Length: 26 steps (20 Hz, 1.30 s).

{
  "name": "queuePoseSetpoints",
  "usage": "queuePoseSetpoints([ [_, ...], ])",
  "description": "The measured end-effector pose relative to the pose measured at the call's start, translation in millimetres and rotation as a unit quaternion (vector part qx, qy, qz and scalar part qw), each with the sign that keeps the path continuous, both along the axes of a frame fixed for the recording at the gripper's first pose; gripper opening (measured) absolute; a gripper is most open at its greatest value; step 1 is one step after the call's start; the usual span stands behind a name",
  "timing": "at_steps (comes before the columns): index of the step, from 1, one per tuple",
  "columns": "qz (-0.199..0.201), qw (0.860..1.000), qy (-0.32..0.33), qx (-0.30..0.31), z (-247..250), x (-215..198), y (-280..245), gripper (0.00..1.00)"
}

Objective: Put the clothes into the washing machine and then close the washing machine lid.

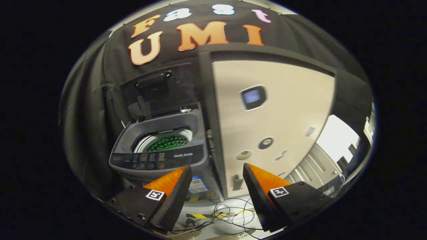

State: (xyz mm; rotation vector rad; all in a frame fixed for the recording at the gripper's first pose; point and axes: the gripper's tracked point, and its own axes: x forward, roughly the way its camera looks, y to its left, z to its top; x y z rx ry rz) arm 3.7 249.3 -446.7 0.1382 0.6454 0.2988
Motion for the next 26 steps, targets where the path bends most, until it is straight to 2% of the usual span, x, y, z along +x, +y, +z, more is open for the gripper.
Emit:
queuePoseSetpoints([
  [3, -0.031, 0.999, -0.035, -0.015, 42, -3, -57, 0.98],
  [5, -0.016, 0.997, -0.077, -0.027, 95, 3, -61, 0.98],
  [8, 0.028, 0.985, -0.168, 0.02, 199, 32, 0, 0.98],
  [10, 0.057, 0.974, -0.215, 0.032, 249, 62, 50, 0.98],
  [12, 0.076, 0.966, -0.239, 0.063, 294, 87, 109, 0.98],
  [14, 0.098, 0.963, -0.231, 0.102, 325, 109, 168, 0.98],
  [16, 0.116, 0.961, -0.224, 0.11, 330, 149, 212, 0.98],
  [21, 0.132, 0.972, -0.189, 0.048, 293, 252, 293, 0.99],
  [23, 0.132, 0.976, -0.171, 0.005, 264, 282, 311, 0.99],
  [26, 0.14, 0.98, -0.139, -0.017, 230, 314, 344, 0.99],
])
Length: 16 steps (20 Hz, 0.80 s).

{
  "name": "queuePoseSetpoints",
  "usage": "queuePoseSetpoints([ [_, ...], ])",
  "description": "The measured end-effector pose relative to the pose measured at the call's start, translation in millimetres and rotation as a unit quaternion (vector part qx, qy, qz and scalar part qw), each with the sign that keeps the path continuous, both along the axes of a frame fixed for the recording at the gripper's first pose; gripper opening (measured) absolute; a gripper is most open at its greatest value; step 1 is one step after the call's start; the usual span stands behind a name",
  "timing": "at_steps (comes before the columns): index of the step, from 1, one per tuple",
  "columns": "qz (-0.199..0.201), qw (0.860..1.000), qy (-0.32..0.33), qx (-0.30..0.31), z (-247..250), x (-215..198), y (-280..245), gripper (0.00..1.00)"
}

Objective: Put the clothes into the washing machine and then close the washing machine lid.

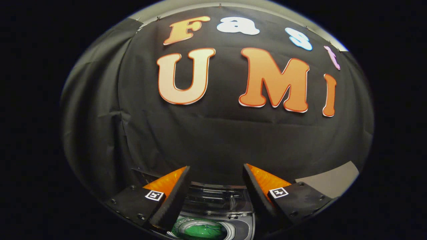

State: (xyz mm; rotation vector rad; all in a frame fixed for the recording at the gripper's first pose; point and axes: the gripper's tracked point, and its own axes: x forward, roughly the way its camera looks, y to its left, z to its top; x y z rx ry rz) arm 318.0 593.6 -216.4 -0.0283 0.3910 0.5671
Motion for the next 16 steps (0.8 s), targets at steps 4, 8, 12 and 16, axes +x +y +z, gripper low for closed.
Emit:
queuePoseSetpoints([
  [4, -0.008, 0.999, 0.043, -0.012, -42, 29, 15, 0.99],
  [8, -0.01, 0.997, 0.078, -0.008, -68, 42, 26, 0.99],
  [12, -0.008, 0.997, 0.076, 0.026, -72, 42, 26, 0.99],
  [16, -0.014, 0.998, 0.048, 0.041, -63, 19, 12, 0.99],
])
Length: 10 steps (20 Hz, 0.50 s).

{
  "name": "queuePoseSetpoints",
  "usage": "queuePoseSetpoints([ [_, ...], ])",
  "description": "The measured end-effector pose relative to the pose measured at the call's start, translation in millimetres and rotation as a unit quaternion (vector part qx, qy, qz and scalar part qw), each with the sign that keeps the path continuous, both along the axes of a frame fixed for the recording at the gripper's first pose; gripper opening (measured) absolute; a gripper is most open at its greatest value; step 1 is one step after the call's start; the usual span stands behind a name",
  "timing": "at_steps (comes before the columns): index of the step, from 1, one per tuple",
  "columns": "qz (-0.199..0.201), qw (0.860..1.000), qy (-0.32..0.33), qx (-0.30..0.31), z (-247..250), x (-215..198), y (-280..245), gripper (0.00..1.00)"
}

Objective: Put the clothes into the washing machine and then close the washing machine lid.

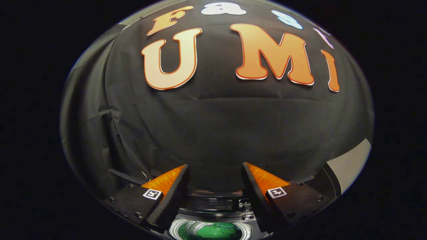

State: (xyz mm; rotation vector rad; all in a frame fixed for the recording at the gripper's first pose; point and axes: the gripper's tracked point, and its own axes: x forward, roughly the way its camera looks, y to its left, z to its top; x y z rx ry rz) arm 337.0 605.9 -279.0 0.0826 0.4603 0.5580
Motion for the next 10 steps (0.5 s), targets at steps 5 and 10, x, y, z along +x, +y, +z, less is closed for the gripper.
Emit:
queuePoseSetpoints([
  [5, -0.02, 0.998, -0.052, 0.013, 4, -42, -20, 0.99],
  [10, -0.027, 0.997, -0.071, 0.024, 2, -73, -32, 0.99],
])
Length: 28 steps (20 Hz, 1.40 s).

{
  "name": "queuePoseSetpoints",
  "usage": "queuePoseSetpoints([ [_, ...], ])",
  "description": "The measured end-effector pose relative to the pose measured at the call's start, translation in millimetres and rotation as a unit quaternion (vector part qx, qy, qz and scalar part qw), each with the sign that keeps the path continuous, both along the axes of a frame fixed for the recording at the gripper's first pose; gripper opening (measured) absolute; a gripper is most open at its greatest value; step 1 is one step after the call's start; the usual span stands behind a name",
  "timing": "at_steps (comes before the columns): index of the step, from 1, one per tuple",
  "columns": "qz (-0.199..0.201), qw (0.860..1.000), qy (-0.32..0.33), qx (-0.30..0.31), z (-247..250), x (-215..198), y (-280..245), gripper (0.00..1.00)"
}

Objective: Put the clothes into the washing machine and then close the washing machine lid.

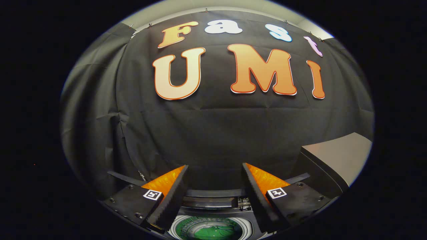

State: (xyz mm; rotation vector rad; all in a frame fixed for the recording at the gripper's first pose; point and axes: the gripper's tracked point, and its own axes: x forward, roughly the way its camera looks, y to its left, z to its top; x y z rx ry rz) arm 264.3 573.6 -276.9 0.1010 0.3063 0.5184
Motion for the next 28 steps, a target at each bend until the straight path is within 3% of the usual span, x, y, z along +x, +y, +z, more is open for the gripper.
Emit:
queuePoseSetpoints([
  [12, 0.021, 1.0, -0.009, 0.01, -26, -64, -25, 0.99],
  [15, 0.019, 0.999, 0.017, -0.02, -59, -72, -32, 0.99],
  [18, 0.015, 0.999, 0.043, -0.011, -85, -79, -31, 0.99],
  [23, 0.025, 0.999, 0.025, -0.013, -58, -86, -34, 0.99],
  [28, 0.012, 0.999, -0.043, 0.019, 35, -101, -69, 0.98],
])
